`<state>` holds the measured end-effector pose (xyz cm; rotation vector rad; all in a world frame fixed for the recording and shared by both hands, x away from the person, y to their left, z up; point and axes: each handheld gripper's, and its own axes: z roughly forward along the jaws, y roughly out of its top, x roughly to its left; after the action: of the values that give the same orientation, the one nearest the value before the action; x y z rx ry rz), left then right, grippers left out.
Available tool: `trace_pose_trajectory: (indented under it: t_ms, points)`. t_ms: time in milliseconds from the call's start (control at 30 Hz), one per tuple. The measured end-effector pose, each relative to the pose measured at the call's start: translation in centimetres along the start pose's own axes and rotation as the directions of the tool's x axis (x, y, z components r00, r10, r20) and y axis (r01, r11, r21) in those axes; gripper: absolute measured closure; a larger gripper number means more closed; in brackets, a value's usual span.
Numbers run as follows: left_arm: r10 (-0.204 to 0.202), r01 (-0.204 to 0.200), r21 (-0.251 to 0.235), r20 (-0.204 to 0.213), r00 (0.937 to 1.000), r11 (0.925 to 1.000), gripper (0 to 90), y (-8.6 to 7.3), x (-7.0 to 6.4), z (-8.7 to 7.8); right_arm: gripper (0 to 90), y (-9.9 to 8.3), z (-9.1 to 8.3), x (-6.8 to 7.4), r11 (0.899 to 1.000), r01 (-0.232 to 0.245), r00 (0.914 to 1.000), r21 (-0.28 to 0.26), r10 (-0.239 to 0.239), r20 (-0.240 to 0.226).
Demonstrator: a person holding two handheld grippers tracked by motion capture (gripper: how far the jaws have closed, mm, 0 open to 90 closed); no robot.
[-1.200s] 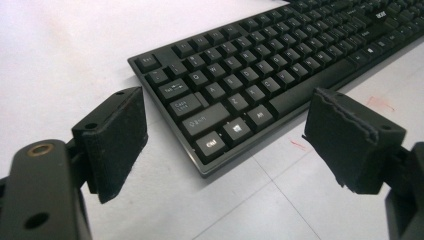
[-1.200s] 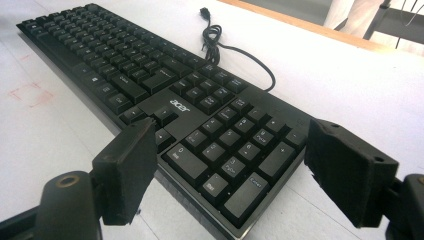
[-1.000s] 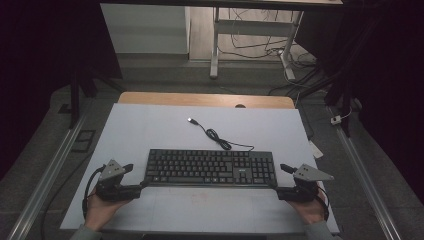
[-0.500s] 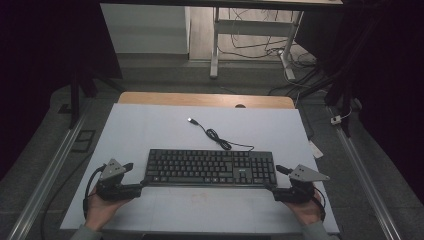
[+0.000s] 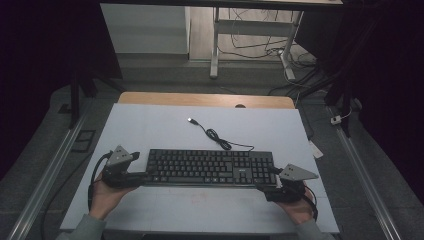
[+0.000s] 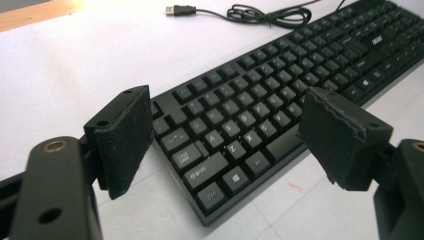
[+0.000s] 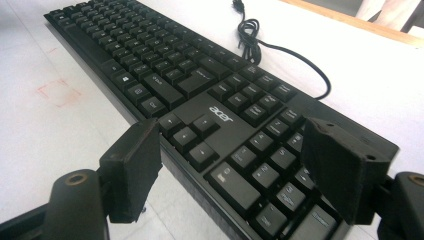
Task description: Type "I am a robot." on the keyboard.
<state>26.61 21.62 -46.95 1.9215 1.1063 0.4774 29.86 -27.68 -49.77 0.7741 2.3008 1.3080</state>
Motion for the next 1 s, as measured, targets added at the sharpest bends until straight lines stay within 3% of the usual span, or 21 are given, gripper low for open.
trace_pose_trajectory:
  t_ms: [133,367,667,767,800,900,933,967,1000]
  points:
    - [0.039,-0.038,0.026,-0.006,0.9992,0.9989,22.6,-0.2,0.1,0.4,25.2,0.9,1.0,0.4,1.000,-0.010,0.9998,0.002,0.010,-0.020]
    - [0.045,-0.046,0.031,0.027,0.9986,0.9985,23.4,-0.3,0.1,0.6,27.0,2.2,2.3,1.2,1.000,-0.016,0.9992,0.013,0.016,-0.036]
    - [0.055,-0.056,0.034,0.046,0.9974,0.9978,25.3,-0.2,-0.2,0.9,38.9,4.9,4.2,2.6,1.000,0.028,0.9969,0.004,-0.027,-0.074]
    - [0.048,-0.050,0.034,0.051,0.9976,0.9982,25.8,-0.3,-0.3,0.9,50.3,5.6,4.9,2.7,0.999,0.036,0.9952,0.005,-0.035,-0.091]
    - [0.049,-0.051,0.035,0.053,0.9974,0.9981,25.8,-0.3,-0.3,0.9,50.3,5.6,4.9,2.7,0.999,0.036,0.9952,0.005,-0.035,-0.091]
    - [0.048,-0.050,0.036,0.059,0.9971,0.9981,26.0,-0.4,-0.5,1.1,65.3,6.7,5.7,2.9,1.000,0.015,0.9960,0.008,-0.014,-0.088]
    - [0.048,-0.050,0.038,0.060,0.9971,0.9980,26.0,-0.4,-0.6,1.2,65.3,6.7,5.7,2.9,1.000,0.015,0.9960,0.008,-0.014,-0.088]
    - [0.050,-0.053,0.040,0.062,0.9968,0.9978,26.0,-0.4,-0.7,1.2,73.1,7.4,6.1,3.1,1.000,0.014,0.9959,0.014,-0.012,-0.089]
    - [0.054,-0.056,0.040,0.063,0.9966,0.9976,26.0,-0.4,-0.8,1.3,73.1,7.4,6.1,3.1,1.000,0.014,0.9959,0.014,-0.012,-0.089]
